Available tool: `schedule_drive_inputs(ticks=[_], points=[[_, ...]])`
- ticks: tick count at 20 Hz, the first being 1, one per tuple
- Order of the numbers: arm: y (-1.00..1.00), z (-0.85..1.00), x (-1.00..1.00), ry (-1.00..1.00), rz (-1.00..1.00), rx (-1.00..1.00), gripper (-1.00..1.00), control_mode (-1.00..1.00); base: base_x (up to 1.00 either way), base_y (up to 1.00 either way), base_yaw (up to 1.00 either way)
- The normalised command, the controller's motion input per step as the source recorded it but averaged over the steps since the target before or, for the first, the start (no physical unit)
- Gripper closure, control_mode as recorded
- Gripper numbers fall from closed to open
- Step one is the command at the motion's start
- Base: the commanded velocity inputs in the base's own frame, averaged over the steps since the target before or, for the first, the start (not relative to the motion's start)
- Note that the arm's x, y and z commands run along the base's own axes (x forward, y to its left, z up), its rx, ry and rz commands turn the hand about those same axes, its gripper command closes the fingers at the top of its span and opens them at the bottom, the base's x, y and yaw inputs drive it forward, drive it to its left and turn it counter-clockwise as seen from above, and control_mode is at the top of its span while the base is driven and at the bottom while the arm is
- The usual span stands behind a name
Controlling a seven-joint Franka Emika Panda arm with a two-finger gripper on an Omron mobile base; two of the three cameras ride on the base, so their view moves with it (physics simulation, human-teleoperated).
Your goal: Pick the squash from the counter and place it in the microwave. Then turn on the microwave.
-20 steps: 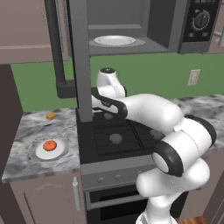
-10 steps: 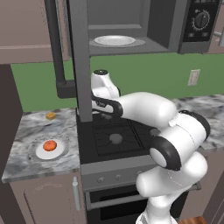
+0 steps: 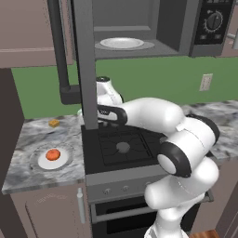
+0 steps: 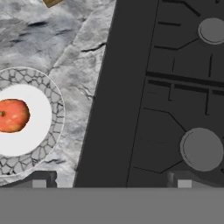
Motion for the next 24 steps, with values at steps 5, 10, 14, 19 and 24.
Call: schedule_drive_inputs(ticks=[5,10,14,19,24], points=[[0.15,-0.13,0.00,0.00,0.01,0.00,-1.00,-1.00,0.00,0.00,0.00],[0.19,-0.14,0.00,0.00,0.01,0.00,-1.00,-1.00,0.00,0.00,0.00],[0.25,-0.15,0.03,0.00,0.03,0.00,-1.00,-1.00,0.00,0.00,0.00],[0.25,-0.15,0.04,0.00,0.05,0.00,-1.00,-1.00,0.00,0.00,0.00],[0.23,-0.11,0.04,0.00,0.05,0.00,-1.00,-1.00,0.00,0.00,0.00]])
